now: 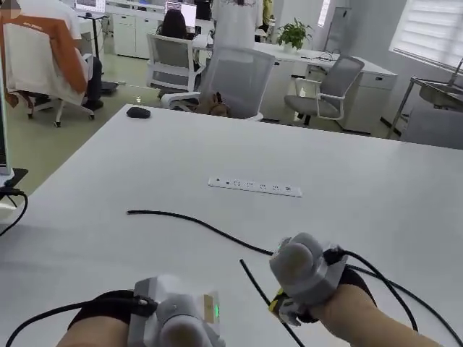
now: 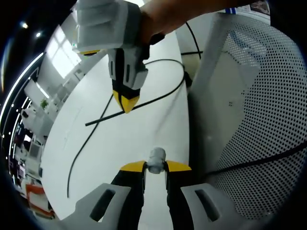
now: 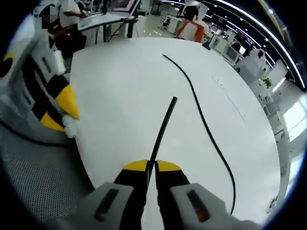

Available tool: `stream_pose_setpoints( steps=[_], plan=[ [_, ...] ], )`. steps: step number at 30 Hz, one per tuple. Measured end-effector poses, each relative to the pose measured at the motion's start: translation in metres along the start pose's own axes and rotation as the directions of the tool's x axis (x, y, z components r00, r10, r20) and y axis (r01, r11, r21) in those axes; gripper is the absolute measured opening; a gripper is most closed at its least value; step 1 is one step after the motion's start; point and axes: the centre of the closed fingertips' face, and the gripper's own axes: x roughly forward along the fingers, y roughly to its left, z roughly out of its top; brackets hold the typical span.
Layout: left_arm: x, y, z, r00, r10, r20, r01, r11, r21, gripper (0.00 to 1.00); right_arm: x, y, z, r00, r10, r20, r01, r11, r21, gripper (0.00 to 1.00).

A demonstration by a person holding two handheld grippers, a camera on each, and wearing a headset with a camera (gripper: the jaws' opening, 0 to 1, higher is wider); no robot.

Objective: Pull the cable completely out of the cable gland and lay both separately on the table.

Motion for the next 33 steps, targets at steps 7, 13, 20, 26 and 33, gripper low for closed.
stream_pose_setpoints(
  steps=[7,13,20,26,33],
  plan=[
    [-0.001,0.0,-0.003,0.9999,-0.005,-0.011,0.005,1.0,0.004,0.17,0.03,-0.056,-0.016,0.9982,-0.049,0.033,0.038,0.96,0.278,0.03],
    [-0.002,0.005,-0.008,0.9998,-0.006,-0.018,0.006,1.0,0.0,0.17,0.042,-0.08,-0.05,0.9971,-0.073,-0.021,0.075,0.875,0.479,0.04],
    [-0.003,0.015,-0.011,1.0,-0.006,-0.004,0.006,0.999,-0.05,0.17,0.033,-0.087,-0.067,0.9924,-0.102,-0.068,0.123,0.855,0.503,0.24],
    [-0.005,0.023,0.0,0.9986,-0.009,0.053,0.016,0.99,-0.141,0.17,0.005,-0.076,-0.055,0.9948,-0.101,0.004,0.089,0.894,0.44,0.26],
    [0.003,0.045,0.012,0.9974,-0.007,0.071,0.015,0.994,-0.112,0.17,-0.062,-0.023,-0.042,0.9926,-0.055,0.109,0.016,0.942,0.335,0.29]
  ],
)
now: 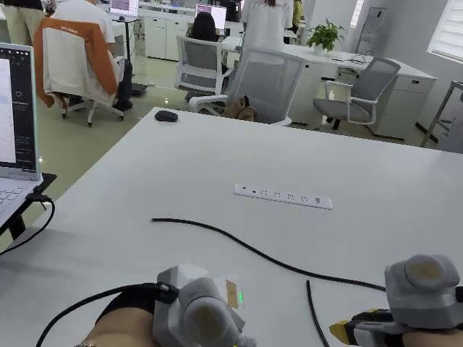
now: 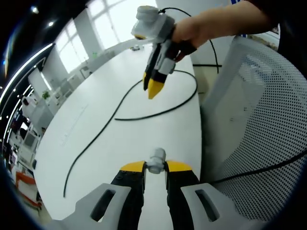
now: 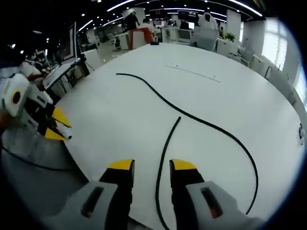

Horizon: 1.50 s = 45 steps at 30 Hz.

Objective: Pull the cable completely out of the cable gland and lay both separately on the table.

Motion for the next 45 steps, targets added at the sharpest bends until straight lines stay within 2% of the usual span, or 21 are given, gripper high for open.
stream_pose_setpoints(
  steps=[4,6,7,8,11,12,13,14,16,19,20,23,26,29,31,33,35,38,40,43,45],
  plan=[
    [0.023,0.008,-0.016,0.9983,-0.037,-0.046,0.036,0.999,-0.028,0.17,-0.028,0.017,-0.011,0.9995,-0.031,0.002,0.031,0.997,-0.077,0.28],
    [0.035,0.005,-0.026,0.994,-0.078,-0.076,0.073,0.995,-0.074,0.17,-0.039,0.018,-0.017,0.9963,-0.086,-0.001,0.085,0.986,-0.142,0.29],
    [0.045,0.005,-0.032,0.9896,-0.103,-0.101,0.098,0.994,-0.05,0.17,-0.045,0.02,-0.022,0.9932,-0.116,-0.012,0.113,0.981,-0.156,0.3],
    [0.05,0.004,-0.037,0.9858,-0.115,-0.122,0.112,0.993,-0.037,0.17,-0.047,0.023,-0.023,0.9931,-0.117,-0.011,0.113,0.98,-0.165,0.3],
    [0.068,0.003,-0.046,0.9792,-0.147,-0.14,0.133,0.986,-0.102,0.17,-0.054,0.034,-0.026,0.9945,-0.104,-0.001,0.103,0.981,-0.163,0.29],
    [0.071,0.004,-0.049,0.9784,-0.14,-0.152,0.129,0.988,-0.081,0.17,-0.055,0.038,-0.027,0.9955,-0.094,0.004,0.094,0.983,-0.155,0.29],
    [0.072,0.004,-0.06,0.9669,-0.136,-0.216,0.134,0.991,-0.025,0.17,-0.056,0.044,-0.027,0.997,-0.076,0.011,0.077,0.986,-0.145,0.29],
    [0.073,0.003,-0.063,0.9637,-0.139,-0.228,0.139,0.99,-0.017,0.17,-0.057,0.046,-0.027,0.9975,-0.07,0.011,0.071,0.987,-0.144,0.29],
    [0.079,0.001,-0.064,0.9664,-0.142,-0.214,0.129,0.989,-0.075,0.17,-0.061,0.046,-0.027,0.9965,-0.084,0.009,0.084,0.981,-0.177,0.29],
    [0.084,0.002,-0.067,0.9651,-0.14,-0.222,0.121,0.988,-0.096,0.17,-0.062,0.043,-0.027,0.9954,-0.095,0.014,0.096,0.979,-0.178,0.29],
    [0.085,0.006,-0.063,0.972,-0.122,-0.201,0.098,0.987,-0.124,0.17,-0.061,0.043,-0.028,0.996,-0.089,0.011,0.09,0.981,-0.173,0.29],
    [0.085,0.008,-0.064,0.9693,-0.133,-0.207,0.107,0.986,-0.13,0.18,-0.061,0.045,-0.029,0.9967,-0.081,0.001,0.08,0.982,-0.172,0.29],
    [0.08,0.012,-0.067,0.9682,-0.123,-0.218,0.094,0.986,-0.139,0.28,-0.061,0.043,-0.027,0.9961,-0.087,0.008,0.087,0.979,-0.186,0.29],
    [0.07,0.02,-0.063,0.9743,-0.115,-0.194,0.084,0.984,-0.159,0.34,-0.06,0.04,-0.027,0.9962,-0.087,0.007,0.087,0.979,-0.184,0.3],
    [0.054,0.023,-0.053,0.9785,-0.104,-0.178,0.072,0.981,-0.178,0.4,-0.058,0.037,-0.027,0.9966,-0.082,0.007,0.082,0.981,-0.175,0.3],
    [0.033,0.026,-0.036,0.99,-0.065,-0.125,0.054,0.995,-0.089,0.45,-0.057,0.035,-0.027,0.9968,-0.08,0.005,0.079,0.982,-0.169,0.31],
    [0.013,0.027,-0.032,0.991,-0.037,-0.129,0.029,0.997,-0.068,0.42,-0.057,0.033,-0.03,0.9971,-0.076,-0.004,0.075,0.983,-0.165,0.31],
    [-0.021,0.026,-0.014,0.9993,0.0,-0.038,-0.004,0.996,-0.095,0.4,-0.054,0.031,-0.035,0.9978,-0.062,-0.021,0.058,0.985,-0.161,0.31],
    [-0.049,0.029,-0.012,0.9989,0.047,0.0,-0.046,0.983,-0.175,0.44,-0.053,0.032,-0.039,0.999,-0.034,-0.027,0.031,0.992,-0.124,0.31],
    [-0.073,0.032,-0.016,0.9936,0.105,0.043,-0.09,0.963,-0.255,0.46,-0.052,0.033,-0.042,0.9994,-0.02,-0.027,0.017,0.995,-0.102,0.31],
    [-0.091,0.036,-0.025,0.985,0.164,0.054,-0.138,0.936,-0.323,0.45,-0.053,0.032,-0.048,0.999,-0.03,-0.034,0.028,0.998,-0.057,0.33]
  ],
)
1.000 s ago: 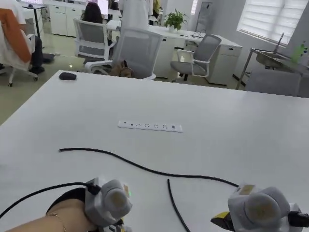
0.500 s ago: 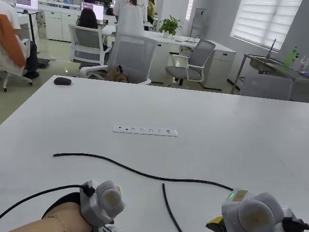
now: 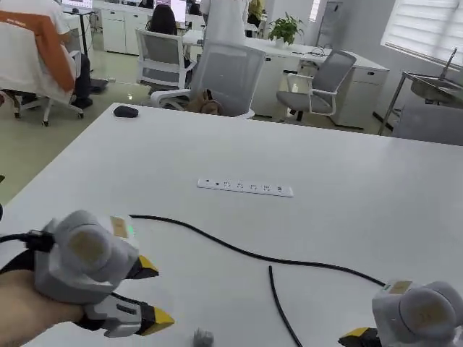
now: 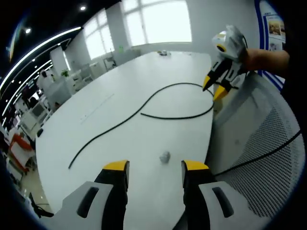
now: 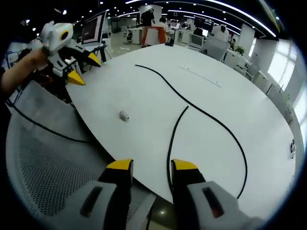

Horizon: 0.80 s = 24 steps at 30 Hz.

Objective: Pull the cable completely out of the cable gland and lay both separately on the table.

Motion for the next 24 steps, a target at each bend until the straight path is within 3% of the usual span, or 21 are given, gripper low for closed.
stream_pose_setpoints(
  steps=[2,4,5,7,9,10,11,12,14,15,18,21,24],
  plan=[
    [-0.017,0.012,-0.014,0.9961,0.088,-0.003,-0.089,0.995,-0.047,0.46,-0.001,0.001,-0.006,0.9999,0.004,-0.013,-0.004,1.0,0.018,0.35],
    [-0.034,0.018,-0.027,0.9869,0.161,0.009,-0.159,0.98,-0.121,0.48,-0.002,0.003,-0.012,0.9996,0.011,-0.026,-0.01,1.0,0.024,0.35],
    [-0.039,0.019,-0.032,0.9827,0.184,0.017,-0.18,0.973,-0.145,0.49,-0.003,0.004,-0.016,0.9995,0.01,-0.028,-0.009,1.0,0.023,0.36],
    [-0.051,0.016,-0.04,0.973,0.218,0.077,-0.196,0.955,-0.222,0.53,-0.004,0.006,-0.022,0.9992,0.017,-0.037,-0.016,0.999,0.034,0.36],
    [-0.058,0.013,-0.048,0.9651,0.239,0.106,-0.195,0.928,-0.318,0.53,-0.004,0.01,-0.025,0.9994,0.03,-0.019,-0.028,0.997,0.069,0.38],
    [-0.061,0.011,-0.055,0.9624,0.25,0.105,-0.204,0.921,-0.331,0.53,-0.005,0.012,-0.02,0.9987,0.038,0.033,-0.042,0.994,0.105,0.39],
    [-0.062,0.01,-0.063,0.9634,0.256,0.078,-0.217,0.917,-0.335,0.55,-0.005,0.013,-0.018,0.9975,0.041,0.058,-0.048,0.991,0.124,0.41],
    [-0.065,0.015,-0.073,0.9497,0.311,0.037,-0.28,0.895,-0.348,0.59,-0.006,0.013,-0.021,0.9976,0.046,0.052,-0.053,0.989,0.136,0.41],
    [-0.066,0.012,-0.075,0.9439,0.327,0.048,-0.288,0.885,-0.366,0.68,-0.004,0.014,-0.027,0.9986,0.041,0.034,-0.045,0.989,0.144,0.41],
    [-0.065,0.009,-0.075,0.9451,0.323,0.05,-0.278,0.875,-0.395,0.69,-0.003,0.015,-0.029,0.9989,0.042,0.023,-0.045,0.988,0.145,0.41],
    [-0.062,0.002,-0.074,0.9489,0.311,0.055,-0.26,0.869,-0.421,0.68,-0.004,0.019,-0.029,0.9982,0.056,0.023,-0.059,0.986,0.156,0.42],
    [-0.059,-0.003,-0.074,0.952,0.303,0.04,-0.26,0.871,-0.418,0.67,-0.007,0.017,-0.034,0.9992,0.039,0.01,-0.04,0.984,0.172,0.44],
    [-0.059,-0.003,-0.073,0.9534,0.299,0.04,-0.256,0.871,-0.418,0.65,-0.009,0.019,-0.032,0.9985,0.042,0.034,-0.048,0.98,0.191,0.43]
  ],
)
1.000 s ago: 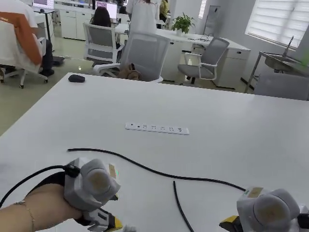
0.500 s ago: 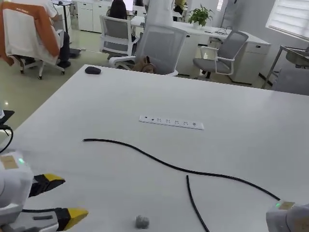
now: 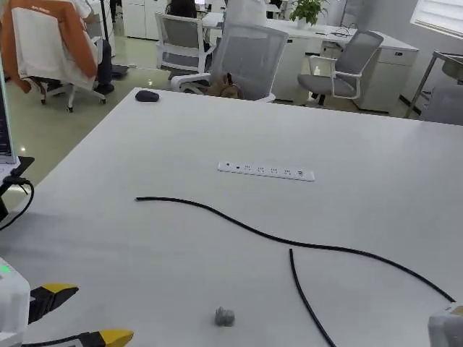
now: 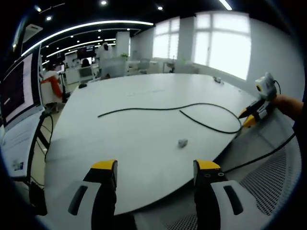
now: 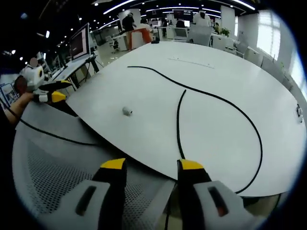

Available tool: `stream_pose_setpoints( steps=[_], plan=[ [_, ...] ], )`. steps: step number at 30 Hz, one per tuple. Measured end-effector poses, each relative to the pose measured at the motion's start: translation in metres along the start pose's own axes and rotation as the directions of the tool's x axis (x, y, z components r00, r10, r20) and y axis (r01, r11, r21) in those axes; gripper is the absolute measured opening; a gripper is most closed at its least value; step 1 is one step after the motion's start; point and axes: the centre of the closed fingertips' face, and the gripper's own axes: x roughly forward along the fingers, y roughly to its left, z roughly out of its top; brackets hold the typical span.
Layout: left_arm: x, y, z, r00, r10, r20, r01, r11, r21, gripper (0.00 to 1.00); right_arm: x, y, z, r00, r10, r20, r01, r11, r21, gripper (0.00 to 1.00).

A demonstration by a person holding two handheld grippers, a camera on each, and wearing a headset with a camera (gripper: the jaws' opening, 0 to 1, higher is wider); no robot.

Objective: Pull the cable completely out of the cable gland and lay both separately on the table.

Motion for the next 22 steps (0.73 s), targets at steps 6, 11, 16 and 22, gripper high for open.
stream_pose_setpoints(
  steps=[6,11,16,22],
  plan=[
    [0.003,-0.002,-0.002,1.0,-0.003,-0.008,0.003,1.0,-0.001,0.62,0.001,0.002,0.0,0.9998,-0.018,-0.01,0.018,1.0,-0.017,0.42],
    [0.004,-0.002,-0.008,0.9995,-0.007,-0.03,0.008,1.0,0.011,0.57,0.009,0.005,-0.004,0.9998,-0.003,-0.021,0.003,1.0,-0.002,0.44],
    [0.004,-0.002,-0.009,0.9994,-0.015,-0.032,0.015,1.0,0.005,0.61,0.01,0.006,-0.006,0.9995,0.006,-0.03,-0.006,1.0,0.019,0.43],
    [0.005,-0.003,-0.011,0.9989,-0.022,-0.041,0.022,1.0,0.006,0.6,0.01,0.005,-0.007,0.9991,0.002,-0.042,-0.002,1.0,0.015,0.43]
  ],
)
